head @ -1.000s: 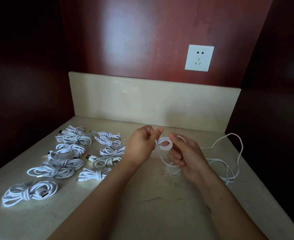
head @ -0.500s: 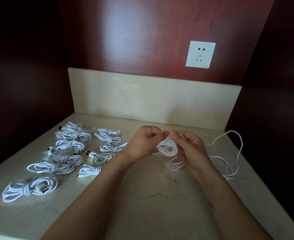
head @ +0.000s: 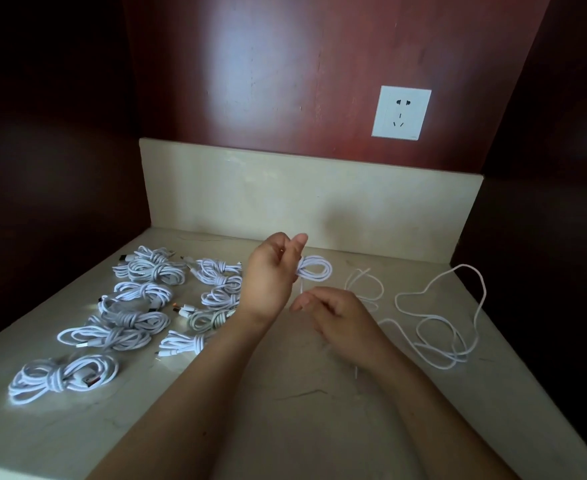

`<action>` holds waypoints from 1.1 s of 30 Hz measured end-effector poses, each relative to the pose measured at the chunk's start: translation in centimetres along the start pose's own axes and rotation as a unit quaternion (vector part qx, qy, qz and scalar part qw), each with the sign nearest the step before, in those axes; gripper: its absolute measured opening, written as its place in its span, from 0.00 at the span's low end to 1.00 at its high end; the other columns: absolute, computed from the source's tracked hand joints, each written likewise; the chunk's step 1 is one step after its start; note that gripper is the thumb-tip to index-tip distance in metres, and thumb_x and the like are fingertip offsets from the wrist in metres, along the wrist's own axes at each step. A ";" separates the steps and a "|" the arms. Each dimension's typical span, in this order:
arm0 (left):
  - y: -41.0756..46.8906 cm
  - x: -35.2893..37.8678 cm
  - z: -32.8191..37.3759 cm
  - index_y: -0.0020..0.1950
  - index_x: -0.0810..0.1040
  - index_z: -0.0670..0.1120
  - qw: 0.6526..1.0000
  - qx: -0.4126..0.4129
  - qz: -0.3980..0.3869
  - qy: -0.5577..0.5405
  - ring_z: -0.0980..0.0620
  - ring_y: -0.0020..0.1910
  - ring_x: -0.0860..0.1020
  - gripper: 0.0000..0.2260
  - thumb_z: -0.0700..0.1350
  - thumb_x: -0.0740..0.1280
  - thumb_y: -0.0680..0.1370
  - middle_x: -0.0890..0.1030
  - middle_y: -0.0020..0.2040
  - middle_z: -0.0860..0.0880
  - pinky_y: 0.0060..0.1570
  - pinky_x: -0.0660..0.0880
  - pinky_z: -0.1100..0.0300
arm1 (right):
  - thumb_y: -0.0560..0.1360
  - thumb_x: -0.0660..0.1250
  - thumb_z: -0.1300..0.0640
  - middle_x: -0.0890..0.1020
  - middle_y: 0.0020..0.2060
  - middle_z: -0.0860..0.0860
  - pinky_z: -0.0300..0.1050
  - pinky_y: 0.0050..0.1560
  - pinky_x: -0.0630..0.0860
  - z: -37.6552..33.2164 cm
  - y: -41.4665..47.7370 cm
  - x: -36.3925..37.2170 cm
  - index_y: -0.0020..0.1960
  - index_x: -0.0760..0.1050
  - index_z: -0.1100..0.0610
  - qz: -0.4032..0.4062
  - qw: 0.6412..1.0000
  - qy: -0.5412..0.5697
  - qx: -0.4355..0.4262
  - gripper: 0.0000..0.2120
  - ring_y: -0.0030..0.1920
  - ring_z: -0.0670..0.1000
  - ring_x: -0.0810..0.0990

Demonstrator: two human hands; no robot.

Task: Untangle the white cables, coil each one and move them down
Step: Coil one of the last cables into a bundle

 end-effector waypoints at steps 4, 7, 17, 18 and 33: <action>-0.7 0.2 1.2 0.35 0.69 0.49 0.985 0.058 -0.010 0.162 0.48 0.32 0.75 0.17 0.57 0.64 0.79 0.76 0.28 0.51 0.37 0.72 0.52 | 0.77 0.63 0.55 0.71 0.23 0.42 0.33 0.32 0.63 -0.8 -0.4 -0.9 0.44 0.83 0.53 0.010 0.999 -0.018 -0.039 0.10 0.27 0.41 0.70; -0.9 0.7 1.4 0.34 0.70 0.49 0.973 0.069 -0.014 0.218 0.53 0.32 0.75 0.18 0.60 0.65 0.77 0.77 0.30 0.52 0.33 0.68 0.57 | 0.74 0.62 0.53 0.72 0.24 0.41 0.38 0.33 0.63 -1.1 -0.5 -2.0 0.41 0.82 0.52 0.037 0.997 -0.015 -0.060 0.10 0.27 0.42 0.70; -1.5 2.8 1.2 0.29 0.69 0.50 0.987 0.070 -0.124 0.074 0.57 0.25 0.67 0.22 0.60 0.61 0.79 0.69 0.23 0.55 0.31 0.66 0.57 | 0.74 0.71 0.66 0.83 0.33 0.48 0.35 0.38 0.74 0.2 0.0 -5.7 0.42 0.81 0.61 0.166 0.977 0.130 -0.038 0.04 0.34 0.43 0.80; -1.7 2.9 1.4 0.28 0.68 0.49 0.989 0.061 -0.130 0.032 0.57 0.24 0.67 0.22 0.57 0.62 0.80 0.69 0.22 0.55 0.30 0.65 0.60 | 0.74 0.71 0.66 0.83 0.32 0.49 0.34 0.36 0.73 0.4 -0.1 -5.6 0.42 0.80 0.62 0.166 0.973 0.160 -0.021 0.03 0.32 0.43 0.79; -0.6 0.7 0.9 0.36 0.68 0.43 0.996 -0.023 0.010 -0.084 0.57 0.20 0.65 0.19 0.49 0.55 0.84 0.67 0.25 0.48 0.22 0.64 0.66 | 0.80 0.63 0.62 0.77 0.26 0.47 0.32 0.28 0.65 0.7 -0.1 0.0 0.43 0.81 0.46 -0.003 0.998 0.069 0.003 0.15 0.22 0.41 0.68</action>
Point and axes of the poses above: each hand's wrist, its own y-axis towards the middle knuckle, its own x-axis out of the palm, z = x × y, the point moved 7 cm from there along y, towards the middle knuckle
